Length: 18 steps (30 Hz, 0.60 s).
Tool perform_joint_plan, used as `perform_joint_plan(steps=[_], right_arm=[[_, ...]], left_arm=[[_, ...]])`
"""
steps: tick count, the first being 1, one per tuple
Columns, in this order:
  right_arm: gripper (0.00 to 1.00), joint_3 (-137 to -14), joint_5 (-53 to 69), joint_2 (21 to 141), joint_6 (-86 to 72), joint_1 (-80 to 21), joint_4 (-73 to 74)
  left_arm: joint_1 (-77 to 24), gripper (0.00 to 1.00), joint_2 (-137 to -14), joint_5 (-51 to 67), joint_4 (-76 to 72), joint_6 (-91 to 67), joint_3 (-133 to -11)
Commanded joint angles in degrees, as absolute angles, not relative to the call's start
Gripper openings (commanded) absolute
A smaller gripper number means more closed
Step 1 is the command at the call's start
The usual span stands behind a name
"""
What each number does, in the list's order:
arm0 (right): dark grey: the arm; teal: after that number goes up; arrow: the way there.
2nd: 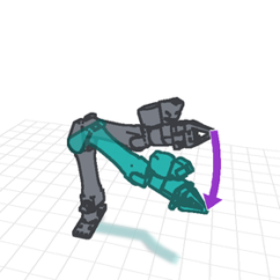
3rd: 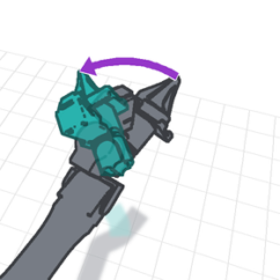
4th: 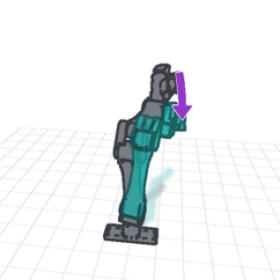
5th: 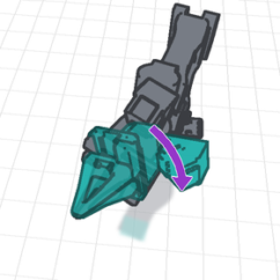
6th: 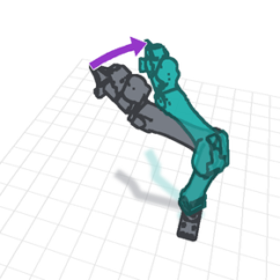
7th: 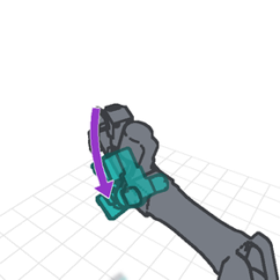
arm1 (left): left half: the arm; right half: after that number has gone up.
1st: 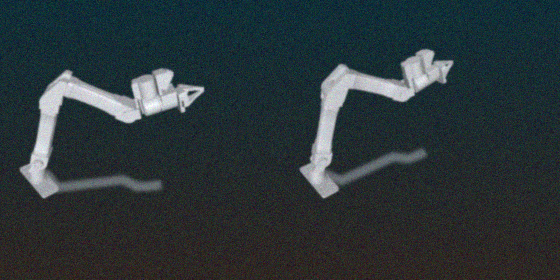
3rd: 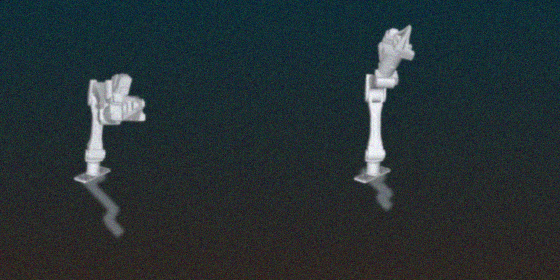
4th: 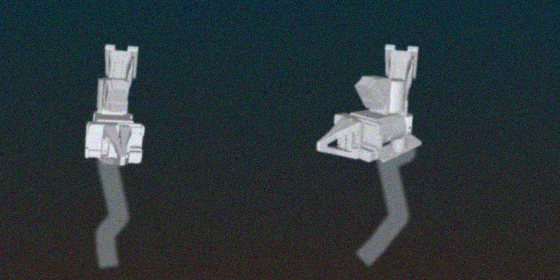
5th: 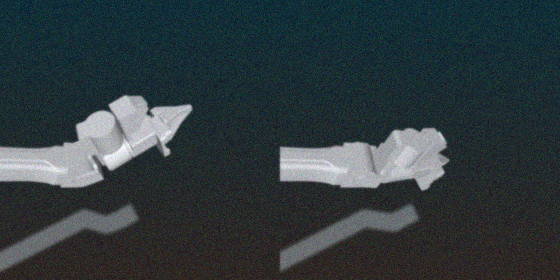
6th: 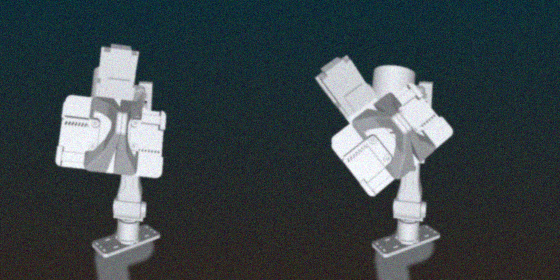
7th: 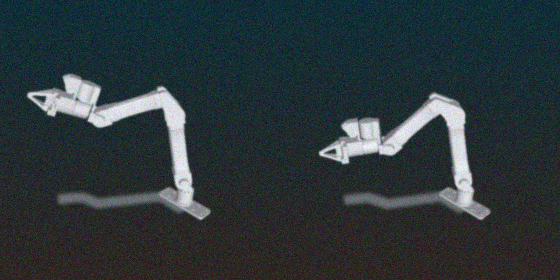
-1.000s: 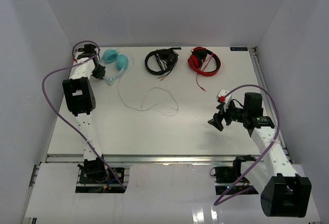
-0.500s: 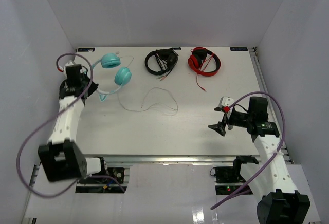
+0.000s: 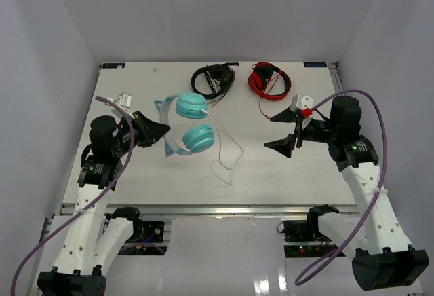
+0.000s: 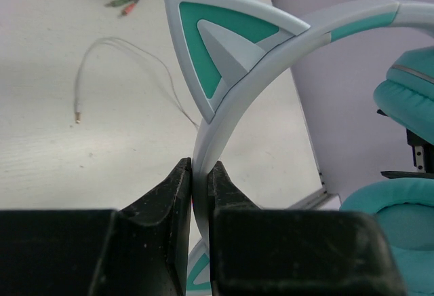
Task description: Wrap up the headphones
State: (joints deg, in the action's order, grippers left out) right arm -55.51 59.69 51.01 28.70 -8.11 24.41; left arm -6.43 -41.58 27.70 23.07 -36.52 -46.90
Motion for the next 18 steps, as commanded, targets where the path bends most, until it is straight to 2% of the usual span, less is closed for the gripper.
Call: perform_joint_plan(steps=[1, 4, 11, 18], right_arm=[[0.9, -60.5, 67.1, 57.5, 17.9, -14.4, 17.8], [0.9, -63.7, 73.5, 60.3, 21.7, -16.8, 20.0], [0.9, -68.0, 69.0, 65.9, 31.8, -24.8, 27.9], [0.9, -63.0, 73.6, 64.8, 30.8, -28.1, 21.1]], left_arm=[[-10.3, 0.0, -43.7, 32.7, 18.3, -40.1, -54.2], [-12.5, 0.0, -47.0, 32.7, 18.1, -39.8, -56.3], [-19.0, 0.0, -53.1, 27.7, 15.5, -41.6, -59.4], [-20.6, 0.0, -56.2, 22.7, 11.5, -47.7, -61.9]])
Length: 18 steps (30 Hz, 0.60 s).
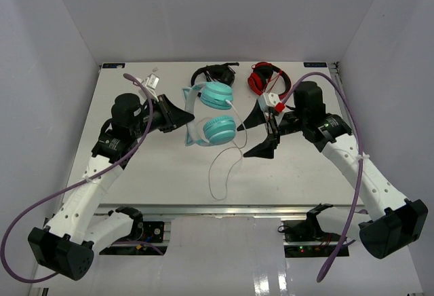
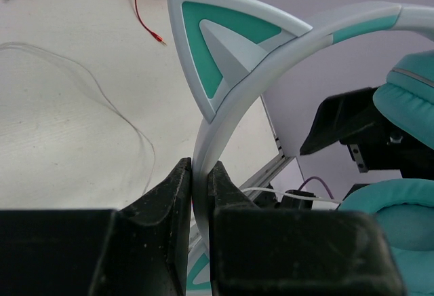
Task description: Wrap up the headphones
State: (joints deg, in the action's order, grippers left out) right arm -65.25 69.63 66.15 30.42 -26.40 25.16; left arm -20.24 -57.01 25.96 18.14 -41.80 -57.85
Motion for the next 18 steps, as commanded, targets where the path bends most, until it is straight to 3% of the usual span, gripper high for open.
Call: perform_joint_plan(steps=[1, 6, 12, 16, 18], right_arm=[[0.9, -62.4, 73.9, 64.9, 30.1, -28.7, 19.5], [0.9, -58.6, 76.5, 66.2, 22.0, -31.0, 4.8], [0.91, -58.1, 74.1, 74.7, -3.2, -33.9, -25.9], [0.94, -54.4, 72.7, 82.5, -34.8, -34.5, -71.8], [0.95, -54.2, 71.4, 85.9, -47.6, -35.4, -82.1]], left_arm=[[-20.7, 0.0, -56.4, 22.7, 10.5, -49.1, -61.9], [-21.1, 0.0, -57.8, 22.6, 6.9, -54.7, -62.5], [-21.3, 0.0, -58.7, 22.7, 5.4, -59.6, -65.5], [-21.4, 0.0, -57.9, 19.6, 5.7, -62.2, -67.7], [-21.4, 0.0, -58.0, 18.0, 6.7, -62.3, -69.4]])
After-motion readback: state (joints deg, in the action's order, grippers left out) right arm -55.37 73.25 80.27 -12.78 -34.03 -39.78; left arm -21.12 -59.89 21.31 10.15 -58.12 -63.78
